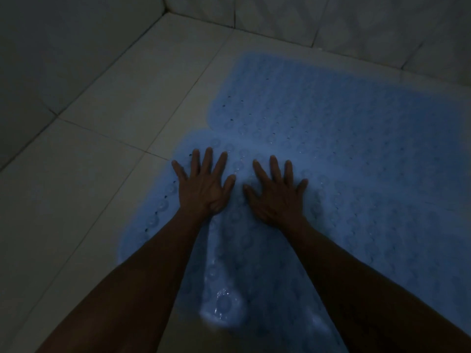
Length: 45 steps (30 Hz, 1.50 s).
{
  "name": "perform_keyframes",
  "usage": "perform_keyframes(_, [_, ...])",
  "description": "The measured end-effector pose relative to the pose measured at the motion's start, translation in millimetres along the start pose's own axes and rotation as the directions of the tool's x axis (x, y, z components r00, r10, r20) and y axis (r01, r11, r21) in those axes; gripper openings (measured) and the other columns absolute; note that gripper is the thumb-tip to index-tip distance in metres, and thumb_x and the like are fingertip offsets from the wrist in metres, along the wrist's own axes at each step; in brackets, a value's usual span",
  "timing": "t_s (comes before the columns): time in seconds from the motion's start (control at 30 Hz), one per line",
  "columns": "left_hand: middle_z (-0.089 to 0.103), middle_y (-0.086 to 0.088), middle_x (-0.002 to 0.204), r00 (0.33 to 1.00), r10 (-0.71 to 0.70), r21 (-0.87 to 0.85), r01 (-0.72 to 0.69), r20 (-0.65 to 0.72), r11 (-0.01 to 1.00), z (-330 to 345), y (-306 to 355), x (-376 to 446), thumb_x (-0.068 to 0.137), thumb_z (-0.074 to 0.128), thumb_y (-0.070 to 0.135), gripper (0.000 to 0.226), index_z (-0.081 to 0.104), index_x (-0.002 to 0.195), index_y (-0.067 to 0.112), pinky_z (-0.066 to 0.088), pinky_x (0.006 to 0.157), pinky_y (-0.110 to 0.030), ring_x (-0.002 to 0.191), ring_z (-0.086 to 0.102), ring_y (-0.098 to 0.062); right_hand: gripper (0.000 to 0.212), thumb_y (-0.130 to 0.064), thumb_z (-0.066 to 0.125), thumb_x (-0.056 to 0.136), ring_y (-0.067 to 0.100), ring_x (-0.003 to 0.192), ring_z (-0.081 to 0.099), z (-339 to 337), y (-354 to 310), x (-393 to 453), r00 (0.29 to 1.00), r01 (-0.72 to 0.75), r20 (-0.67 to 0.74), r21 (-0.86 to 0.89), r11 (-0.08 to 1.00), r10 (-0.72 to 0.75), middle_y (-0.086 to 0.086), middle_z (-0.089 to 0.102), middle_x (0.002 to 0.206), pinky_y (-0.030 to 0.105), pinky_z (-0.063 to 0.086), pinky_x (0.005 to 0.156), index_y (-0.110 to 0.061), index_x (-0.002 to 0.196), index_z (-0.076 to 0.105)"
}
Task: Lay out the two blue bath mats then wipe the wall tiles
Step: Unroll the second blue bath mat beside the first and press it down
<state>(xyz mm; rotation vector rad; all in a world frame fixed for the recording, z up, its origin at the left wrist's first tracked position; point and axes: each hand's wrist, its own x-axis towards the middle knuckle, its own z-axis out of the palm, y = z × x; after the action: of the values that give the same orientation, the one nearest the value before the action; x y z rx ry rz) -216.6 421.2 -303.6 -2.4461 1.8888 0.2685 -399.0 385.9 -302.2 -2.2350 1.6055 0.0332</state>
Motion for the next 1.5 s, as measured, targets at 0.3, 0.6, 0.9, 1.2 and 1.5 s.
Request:
perform_keyframes(0.3, [-0.011,0.007,0.168,0.999,-0.007,-0.078,0.004,-0.044,0.997,13.5,-4.8,-0.1,0.098,0.012,0.073,0.067,-0.007,0.156,0.047,-0.007,0.111,-0.074,0.153,-0.018,-0.024,0.071,-0.072,0.021,0.096,0.029,0.154,-0.016,19.7,2.9,-6.4,0.993,-0.014,-0.118,-0.06,0.998,0.007,-0.005,-0.01,0.169,0.068,-0.006,0.117,-0.045,0.158,-0.002])
perform_keyframes(0.6, [-0.006,0.007,0.169,0.999,-0.027,-0.074,0.024,-0.04,0.997,15.0,-3.4,4.9,0.098,0.014,0.072,0.066,0.001,0.158,0.046,-0.004,0.113,-0.074,0.154,-0.014,-0.023,0.071,-0.071,0.028,0.095,0.029,0.155,-0.008,21.2,3.0,-2.5,0.988,-0.031,-0.152,-0.056,0.998,0.022,-0.005,-0.002,0.169,0.07,0.002,0.116,-0.045,0.158,0.011])
perform_keyframes(0.9, [-0.003,0.006,0.169,0.998,-0.053,-0.094,0.052,-0.016,0.994,11.0,-3.1,5.9,0.097,0.013,0.073,0.067,0.008,0.157,0.046,-0.004,0.114,-0.073,0.154,-0.013,-0.022,0.067,-0.068,0.037,0.095,0.031,0.155,0.005,27.8,1.9,-1.6,0.97,-0.031,-0.241,-0.071,0.997,0.013,-0.001,0.014,0.168,0.07,0.009,0.116,-0.041,0.156,0.029])
perform_keyframes(1.2, [-0.002,0.006,0.169,0.998,-0.045,-0.105,0.04,-0.048,0.994,16.1,-5.2,1.8,0.097,0.013,0.073,0.066,0.007,0.157,0.047,-0.004,0.113,-0.073,0.155,-0.01,-0.025,0.064,-0.068,0.028,0.098,0.03,0.156,-0.002,29.4,1.8,-4.3,0.982,-0.033,-0.189,-0.06,0.998,0.021,-0.002,0.007,0.169,0.068,0.0,0.118,-0.045,0.157,0.019])
perform_keyframes(1.5, [-0.01,0.004,0.168,0.998,-0.062,-0.17,0.064,0.016,0.983,24.8,-8.4,-86.6,0.099,0.013,0.07,0.066,-0.002,0.158,0.044,-0.008,0.116,-0.068,0.154,-0.015,-0.026,0.069,-0.065,0.025,0.099,0.028,0.155,-0.011,41.0,-11.4,-91.4,0.996,-0.048,-0.067,0.022,0.999,0.05,-0.002,-0.005,0.169,0.064,-0.004,0.12,-0.04,0.16,0.005])
